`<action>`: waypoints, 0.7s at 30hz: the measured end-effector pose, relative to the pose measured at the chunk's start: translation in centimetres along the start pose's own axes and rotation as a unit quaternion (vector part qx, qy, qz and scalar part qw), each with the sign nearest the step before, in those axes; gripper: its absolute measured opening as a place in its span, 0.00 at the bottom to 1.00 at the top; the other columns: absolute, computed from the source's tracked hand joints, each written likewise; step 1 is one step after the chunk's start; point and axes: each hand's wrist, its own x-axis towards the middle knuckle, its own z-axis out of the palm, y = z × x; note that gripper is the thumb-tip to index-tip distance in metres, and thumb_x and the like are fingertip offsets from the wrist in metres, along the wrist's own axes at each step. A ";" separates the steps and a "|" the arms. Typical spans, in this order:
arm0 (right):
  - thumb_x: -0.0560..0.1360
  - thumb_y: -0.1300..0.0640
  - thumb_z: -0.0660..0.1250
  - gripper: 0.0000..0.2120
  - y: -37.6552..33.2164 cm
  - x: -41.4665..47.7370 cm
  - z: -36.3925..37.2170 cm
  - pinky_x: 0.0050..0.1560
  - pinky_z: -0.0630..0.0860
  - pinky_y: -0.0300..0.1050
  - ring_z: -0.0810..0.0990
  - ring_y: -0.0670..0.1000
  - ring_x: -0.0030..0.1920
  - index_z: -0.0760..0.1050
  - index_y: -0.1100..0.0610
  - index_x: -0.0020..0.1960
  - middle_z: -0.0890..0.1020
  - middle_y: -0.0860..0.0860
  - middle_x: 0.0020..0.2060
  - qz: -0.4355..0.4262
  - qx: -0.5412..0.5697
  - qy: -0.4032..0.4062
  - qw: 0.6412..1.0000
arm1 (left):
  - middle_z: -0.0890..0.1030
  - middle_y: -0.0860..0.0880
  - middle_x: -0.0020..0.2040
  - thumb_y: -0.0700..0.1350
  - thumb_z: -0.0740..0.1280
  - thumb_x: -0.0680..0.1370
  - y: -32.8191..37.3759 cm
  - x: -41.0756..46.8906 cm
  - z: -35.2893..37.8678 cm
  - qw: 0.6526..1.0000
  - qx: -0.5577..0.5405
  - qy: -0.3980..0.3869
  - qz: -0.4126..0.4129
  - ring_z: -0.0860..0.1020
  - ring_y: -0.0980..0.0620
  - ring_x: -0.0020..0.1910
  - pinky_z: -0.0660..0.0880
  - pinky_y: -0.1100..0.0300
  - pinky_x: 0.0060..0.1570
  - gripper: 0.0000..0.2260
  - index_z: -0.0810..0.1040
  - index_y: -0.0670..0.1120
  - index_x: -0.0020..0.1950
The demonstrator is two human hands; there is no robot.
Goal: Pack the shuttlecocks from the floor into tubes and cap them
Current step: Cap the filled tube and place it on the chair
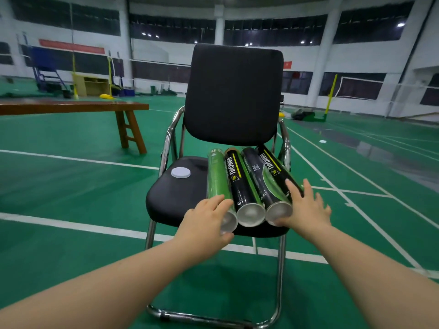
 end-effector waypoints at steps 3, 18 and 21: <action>0.62 0.42 0.77 0.48 0.7 0.1 -0.2 0.64 0.70 0.57 0.64 0.63 0.68 0.53 0.39 0.73 0.42 0.49 0.76 -0.011 0.055 -0.047 0.997 | 0.56 0.56 0.75 0.56 0.63 0.76 0.2 0.0 -0.2 1.000 0.009 -0.001 0.002 0.54 0.52 0.74 0.63 0.54 0.67 0.30 0.55 0.54 0.75; 0.72 0.70 0.59 0.35 0.9 1.4 0.5 0.41 0.73 0.43 0.73 0.59 0.53 0.57 0.40 0.71 0.45 0.56 0.76 0.005 0.070 -0.039 0.997 | 0.48 0.57 0.77 0.54 0.63 0.76 0.2 -1.5 -0.2 0.998 0.023 -0.054 -0.018 0.54 0.54 0.75 0.59 0.53 0.70 0.33 0.49 0.57 0.76; 0.74 0.66 0.58 0.28 1.1 1.5 0.5 0.39 0.69 0.42 0.71 0.55 0.44 0.61 0.41 0.68 0.57 0.56 0.70 -0.003 0.090 -0.016 0.996 | 0.54 0.56 0.76 0.52 0.62 0.76 0.0 -0.9 -0.4 0.998 0.056 -0.037 -0.004 0.61 0.52 0.72 0.63 0.54 0.65 0.29 0.54 0.56 0.75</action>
